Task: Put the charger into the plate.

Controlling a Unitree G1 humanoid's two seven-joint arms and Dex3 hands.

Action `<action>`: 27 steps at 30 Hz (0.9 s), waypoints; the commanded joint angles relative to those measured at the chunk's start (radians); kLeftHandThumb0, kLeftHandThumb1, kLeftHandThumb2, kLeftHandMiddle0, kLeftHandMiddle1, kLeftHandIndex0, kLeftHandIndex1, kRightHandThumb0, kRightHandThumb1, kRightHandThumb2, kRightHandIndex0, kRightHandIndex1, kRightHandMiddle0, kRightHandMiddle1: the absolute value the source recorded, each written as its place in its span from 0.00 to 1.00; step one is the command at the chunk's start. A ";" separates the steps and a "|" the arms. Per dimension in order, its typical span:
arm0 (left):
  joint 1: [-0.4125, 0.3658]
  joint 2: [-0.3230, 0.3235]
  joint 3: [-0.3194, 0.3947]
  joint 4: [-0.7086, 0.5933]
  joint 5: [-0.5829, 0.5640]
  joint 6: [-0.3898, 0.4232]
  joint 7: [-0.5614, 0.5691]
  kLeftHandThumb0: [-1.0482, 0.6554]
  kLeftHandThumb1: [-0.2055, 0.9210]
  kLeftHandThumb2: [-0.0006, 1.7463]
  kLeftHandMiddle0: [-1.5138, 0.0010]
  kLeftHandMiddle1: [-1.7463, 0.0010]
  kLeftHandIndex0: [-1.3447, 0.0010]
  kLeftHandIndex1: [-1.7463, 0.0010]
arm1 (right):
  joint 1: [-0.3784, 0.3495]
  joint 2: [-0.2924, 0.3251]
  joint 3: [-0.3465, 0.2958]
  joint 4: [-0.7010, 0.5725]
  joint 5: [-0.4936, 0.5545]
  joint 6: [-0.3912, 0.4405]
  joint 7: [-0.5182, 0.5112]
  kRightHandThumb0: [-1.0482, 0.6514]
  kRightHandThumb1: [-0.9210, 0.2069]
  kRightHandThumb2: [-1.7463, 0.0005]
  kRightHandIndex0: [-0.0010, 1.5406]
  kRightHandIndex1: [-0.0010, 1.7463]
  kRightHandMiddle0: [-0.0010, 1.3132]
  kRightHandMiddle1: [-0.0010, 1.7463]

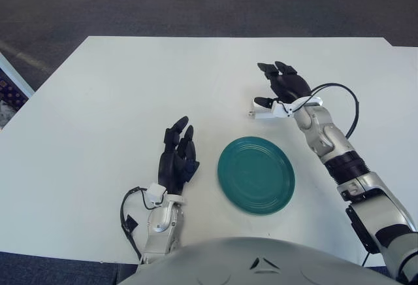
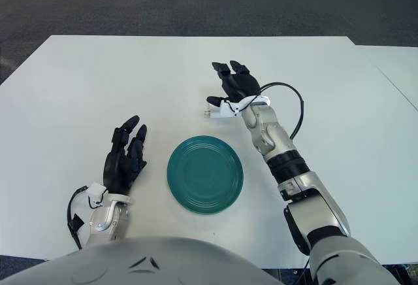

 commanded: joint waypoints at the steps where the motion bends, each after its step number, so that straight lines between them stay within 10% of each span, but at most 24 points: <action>1: 0.033 -0.053 -0.006 0.019 -0.024 0.043 0.004 0.17 1.00 0.36 0.76 1.00 1.00 0.52 | -0.038 -0.001 0.026 0.053 -0.015 -0.010 0.007 0.00 0.00 0.62 0.00 0.00 0.00 0.11; 27: -0.009 -0.057 0.025 0.110 -0.114 -0.012 -0.052 0.16 1.00 0.37 0.77 0.99 1.00 0.55 | -0.111 0.011 0.126 0.252 -0.024 -0.028 0.049 0.03 0.00 0.60 0.00 0.00 0.00 0.08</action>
